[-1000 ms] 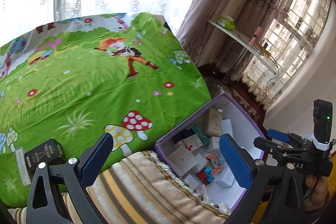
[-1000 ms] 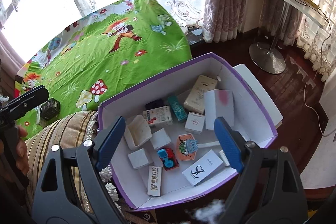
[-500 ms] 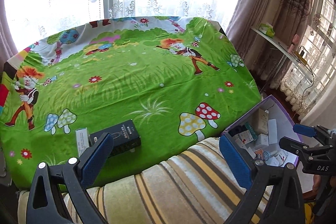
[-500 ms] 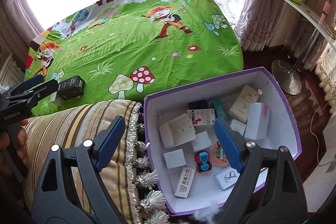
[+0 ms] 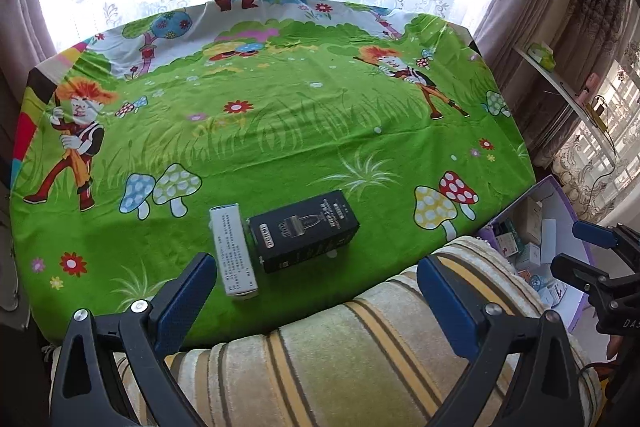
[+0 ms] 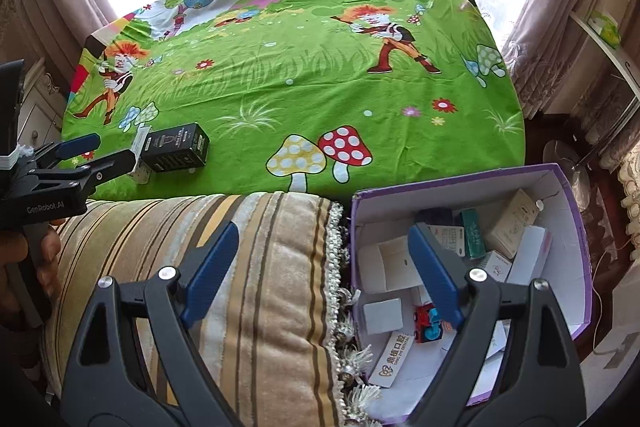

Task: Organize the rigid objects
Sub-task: 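Move both open tools back over the last boxes on the bed, then grasp the slim white box with the left tool while the right tool grasps the black DORMI box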

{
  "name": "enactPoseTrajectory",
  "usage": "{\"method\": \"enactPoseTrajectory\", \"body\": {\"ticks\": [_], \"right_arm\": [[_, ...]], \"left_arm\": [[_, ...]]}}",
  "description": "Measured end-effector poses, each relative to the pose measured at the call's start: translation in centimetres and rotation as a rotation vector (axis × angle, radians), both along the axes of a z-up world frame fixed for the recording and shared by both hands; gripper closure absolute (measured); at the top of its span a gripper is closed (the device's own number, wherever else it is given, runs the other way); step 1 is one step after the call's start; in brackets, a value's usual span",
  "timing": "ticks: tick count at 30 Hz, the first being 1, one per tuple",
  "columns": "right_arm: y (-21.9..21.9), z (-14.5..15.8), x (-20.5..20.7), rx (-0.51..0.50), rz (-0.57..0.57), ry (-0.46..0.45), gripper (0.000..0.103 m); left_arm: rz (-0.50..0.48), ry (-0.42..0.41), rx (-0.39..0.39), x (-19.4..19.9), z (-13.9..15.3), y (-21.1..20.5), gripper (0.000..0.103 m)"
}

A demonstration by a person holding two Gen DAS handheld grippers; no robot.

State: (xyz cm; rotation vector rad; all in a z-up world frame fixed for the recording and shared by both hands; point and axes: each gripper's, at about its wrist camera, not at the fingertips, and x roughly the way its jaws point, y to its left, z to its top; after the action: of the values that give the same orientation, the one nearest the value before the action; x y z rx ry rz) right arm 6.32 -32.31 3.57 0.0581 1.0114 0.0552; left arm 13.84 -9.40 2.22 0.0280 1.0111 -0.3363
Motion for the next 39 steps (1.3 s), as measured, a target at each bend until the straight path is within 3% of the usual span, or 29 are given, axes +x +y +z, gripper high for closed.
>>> {"method": "enactPoseTrajectory", "body": {"ticks": [6, 9, 15, 20, 23, 28, 29, 39], "right_arm": [[3.2, -0.2, 2.1, -0.001, 0.09, 0.015, 0.015], [5.1, -0.5, 3.1, 0.0, 0.139, 0.026, 0.015], [8.5, -0.9, 4.6, -0.01, 0.223, 0.047, 0.014], [10.3, -1.4, 5.9, -0.011, 0.253, 0.068, 0.014], [11.6, -1.8, 6.5, -0.009, 0.274, 0.083, 0.014], [13.4, -2.5, 7.6, 0.005, 0.291, 0.106, 0.014], [13.7, -2.7, 7.8, 0.012, 0.29, 0.114, 0.014], [16.2, -4.9, 10.8, 0.094, 0.19, 0.171, 0.01]], "left_arm": [[0.042, 0.129, -0.005, 1.6, -2.8, 3.8, 0.021], [0.039, 0.159, -0.001, 2.3, -3.6, 4.3, 0.022], [-0.005, 0.214, 0.081, 3.4, -5.6, 3.9, 0.034], [-0.005, 0.214, 0.086, 4.3, -6.3, 4.0, 0.039], [0.014, 0.21, 0.091, 5.0, -6.5, 4.5, 0.051], [0.026, 0.222, 0.034, 5.8, -6.9, 5.5, 0.069], [0.031, 0.22, 0.033, 5.8, -7.0, 5.6, 0.078], [0.154, 0.144, -0.057, 5.0, -5.7, 8.7, 0.078]]}}
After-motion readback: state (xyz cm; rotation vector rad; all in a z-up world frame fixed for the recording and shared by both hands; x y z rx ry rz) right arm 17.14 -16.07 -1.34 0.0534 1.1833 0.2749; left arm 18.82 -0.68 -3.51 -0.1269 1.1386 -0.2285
